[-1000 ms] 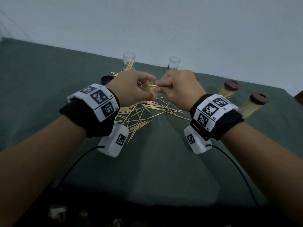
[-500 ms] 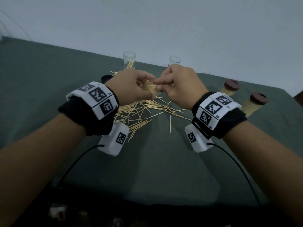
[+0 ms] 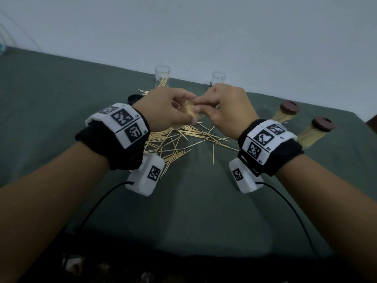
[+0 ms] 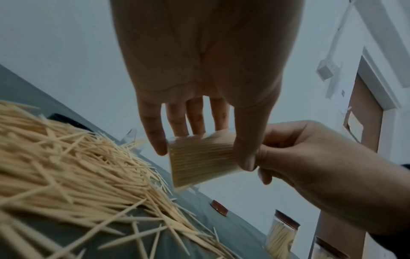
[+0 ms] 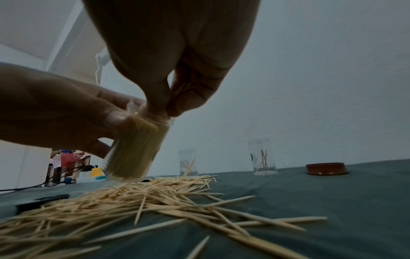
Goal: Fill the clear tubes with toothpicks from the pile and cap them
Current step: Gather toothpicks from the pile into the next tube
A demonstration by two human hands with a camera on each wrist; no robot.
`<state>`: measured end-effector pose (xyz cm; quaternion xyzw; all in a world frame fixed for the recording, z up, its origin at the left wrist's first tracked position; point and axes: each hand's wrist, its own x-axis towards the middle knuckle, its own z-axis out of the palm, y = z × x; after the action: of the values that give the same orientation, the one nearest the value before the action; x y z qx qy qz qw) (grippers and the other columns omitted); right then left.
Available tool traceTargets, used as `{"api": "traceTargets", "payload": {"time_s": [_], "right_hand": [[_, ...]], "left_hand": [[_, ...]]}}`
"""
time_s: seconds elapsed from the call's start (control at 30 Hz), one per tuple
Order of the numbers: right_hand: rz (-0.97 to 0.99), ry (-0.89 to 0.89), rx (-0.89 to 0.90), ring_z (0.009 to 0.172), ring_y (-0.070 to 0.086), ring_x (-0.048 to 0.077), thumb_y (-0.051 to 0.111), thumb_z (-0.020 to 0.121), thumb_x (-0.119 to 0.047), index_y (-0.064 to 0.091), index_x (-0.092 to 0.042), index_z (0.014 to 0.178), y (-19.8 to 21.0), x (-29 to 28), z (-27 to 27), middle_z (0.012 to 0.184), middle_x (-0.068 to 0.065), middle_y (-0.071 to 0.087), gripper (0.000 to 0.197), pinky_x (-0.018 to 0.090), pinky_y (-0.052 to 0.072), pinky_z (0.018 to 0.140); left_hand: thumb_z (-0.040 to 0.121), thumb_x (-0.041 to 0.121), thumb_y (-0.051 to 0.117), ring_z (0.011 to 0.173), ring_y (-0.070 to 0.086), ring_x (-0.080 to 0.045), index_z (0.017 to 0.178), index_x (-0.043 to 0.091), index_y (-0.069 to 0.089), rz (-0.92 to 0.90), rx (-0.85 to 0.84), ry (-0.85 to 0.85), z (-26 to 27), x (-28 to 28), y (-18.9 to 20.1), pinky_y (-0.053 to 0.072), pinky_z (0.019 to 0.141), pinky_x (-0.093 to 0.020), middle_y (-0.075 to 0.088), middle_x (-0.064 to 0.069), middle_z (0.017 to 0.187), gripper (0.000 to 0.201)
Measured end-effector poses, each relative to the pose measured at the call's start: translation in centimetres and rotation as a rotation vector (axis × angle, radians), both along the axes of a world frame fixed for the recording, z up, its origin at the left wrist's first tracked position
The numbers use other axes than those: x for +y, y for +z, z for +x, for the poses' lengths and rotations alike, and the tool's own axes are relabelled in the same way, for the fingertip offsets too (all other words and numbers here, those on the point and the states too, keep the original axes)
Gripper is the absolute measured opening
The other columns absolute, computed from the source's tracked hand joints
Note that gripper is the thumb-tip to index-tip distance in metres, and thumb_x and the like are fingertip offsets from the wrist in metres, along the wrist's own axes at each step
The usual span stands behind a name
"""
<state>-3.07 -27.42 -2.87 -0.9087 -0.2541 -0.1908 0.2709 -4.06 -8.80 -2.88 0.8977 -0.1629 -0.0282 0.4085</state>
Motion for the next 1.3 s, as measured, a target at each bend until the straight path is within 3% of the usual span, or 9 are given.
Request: {"api": "traceTargets", "payload": {"time_s": [0.1, 0.23, 0.33, 0.5, 0.73, 0.87, 1.0, 1.13, 1.3], "right_hand": [[-0.080, -0.035, 0.030, 0.083, 0.047, 0.010, 0.070, 0.087, -0.027, 0.075, -0.026, 0.107, -0.1, -0.4, 0.0, 0.090, 0.000, 0.055, 0.021, 0.012, 0.032, 0.069], [-0.244, 0.022, 0.101, 0.089, 0.044, 0.014, 0.057, 0.093, -0.006, 0.067, -0.019, 0.122, -0.1, -0.4, -0.1, 0.095, 0.002, 0.045, 0.034, 0.018, 0.031, 0.075], [-0.269, 0.026, 0.035, 0.086, 0.055, 0.021, 0.060, 0.088, -0.002, 0.072, -0.016, 0.114, 0.3, 0.0, -0.2, 0.092, 0.008, 0.059, 0.031, 0.027, 0.041, 0.077], [-0.018, -0.035, 0.067, 0.071, 0.059, 0.003, 0.078, 0.079, -0.020, 0.078, -0.019, 0.090, 0.6, -0.1, -0.4, 0.080, -0.004, 0.072, 0.011, 0.009, 0.043, 0.069], [-0.341, 0.022, 0.127, 0.089, 0.061, 0.017, 0.060, 0.089, -0.002, 0.075, -0.020, 0.107, 1.2, -0.1, -0.7, 0.093, 0.001, 0.069, 0.030, 0.022, 0.042, 0.076], [-0.092, -0.011, 0.084, 0.069, 0.057, 0.004, 0.071, 0.080, -0.004, 0.077, -0.019, 0.095, 0.9, -0.2, -0.6, 0.079, -0.007, 0.067, 0.022, 0.005, 0.039, 0.066], [0.092, -0.075, 0.050, 0.067, 0.057, -0.001, 0.079, 0.077, -0.015, 0.077, -0.019, 0.083, 0.5, -0.2, -0.3, 0.075, -0.010, 0.067, 0.008, 0.005, 0.042, 0.066], [0.100, -0.020, -0.056, 0.080, 0.065, 0.004, 0.066, 0.085, -0.005, 0.076, -0.018, 0.104, 0.0, -0.1, -0.7, 0.090, -0.003, 0.075, 0.025, 0.006, 0.045, 0.074], [-0.118, 0.005, -0.022, 0.127, 0.050, 0.024, 0.051, 0.086, 0.005, 0.056, -0.013, 0.135, -0.4, 0.5, -1.4, 0.139, 0.009, 0.054, 0.053, 0.032, 0.037, 0.108]], "left_hand": [[0.075, 0.040, 0.080, 0.101, 0.061, -0.004, 0.127, 0.034, 0.060, -0.021, 0.016, 0.006, 0.1, 0.1, -0.2, 0.047, 0.092, -0.024, 0.062, 0.012, 0.105, 0.055], [0.075, 0.042, 0.079, 0.096, 0.061, 0.000, 0.130, 0.033, 0.060, -0.026, 0.028, 0.043, 0.4, 0.4, -0.4, 0.049, 0.091, -0.027, 0.060, 0.014, 0.105, 0.059], [0.075, 0.041, 0.080, 0.096, 0.061, 0.000, 0.128, 0.033, 0.061, -0.014, 0.031, 0.032, 0.1, 0.2, -0.4, 0.047, 0.088, -0.021, 0.061, 0.014, 0.103, 0.056], [0.076, 0.038, 0.080, 0.096, 0.059, -0.001, 0.126, 0.035, 0.060, 0.009, 0.028, 0.018, -0.1, -0.3, -0.4, 0.041, 0.080, -0.014, 0.060, 0.018, 0.095, 0.054], [0.074, 0.039, 0.081, 0.101, 0.059, -0.006, 0.129, 0.035, 0.059, 0.012, 0.048, 0.028, 0.1, 0.0, -0.7, 0.044, 0.091, -0.024, 0.059, 0.012, 0.106, 0.060], [0.075, 0.037, 0.081, 0.097, 0.063, -0.005, 0.125, 0.033, 0.062, -0.046, 0.051, -0.008, 0.0, -0.4, -0.8, 0.049, 0.090, -0.024, 0.065, 0.009, 0.101, 0.054], [0.073, 0.040, 0.081, 0.101, 0.064, -0.008, 0.127, 0.035, 0.061, -0.122, 0.075, -0.028, 0.1, -0.2, -0.8, 0.051, 0.097, -0.034, 0.066, 0.006, 0.110, 0.058], [0.075, 0.038, 0.080, 0.101, 0.065, -0.009, 0.119, 0.038, 0.063, -0.186, 0.071, 0.000, 0.2, -0.1, -0.8, 0.052, 0.095, -0.039, 0.068, 0.005, 0.107, 0.047], [0.077, 0.031, 0.080, 0.098, 0.067, -0.011, 0.125, 0.030, 0.063, -0.292, 0.102, 0.067, 0.5, 0.5, -0.9, 0.055, 0.090, -0.039, 0.069, 0.007, 0.105, 0.050]]}}
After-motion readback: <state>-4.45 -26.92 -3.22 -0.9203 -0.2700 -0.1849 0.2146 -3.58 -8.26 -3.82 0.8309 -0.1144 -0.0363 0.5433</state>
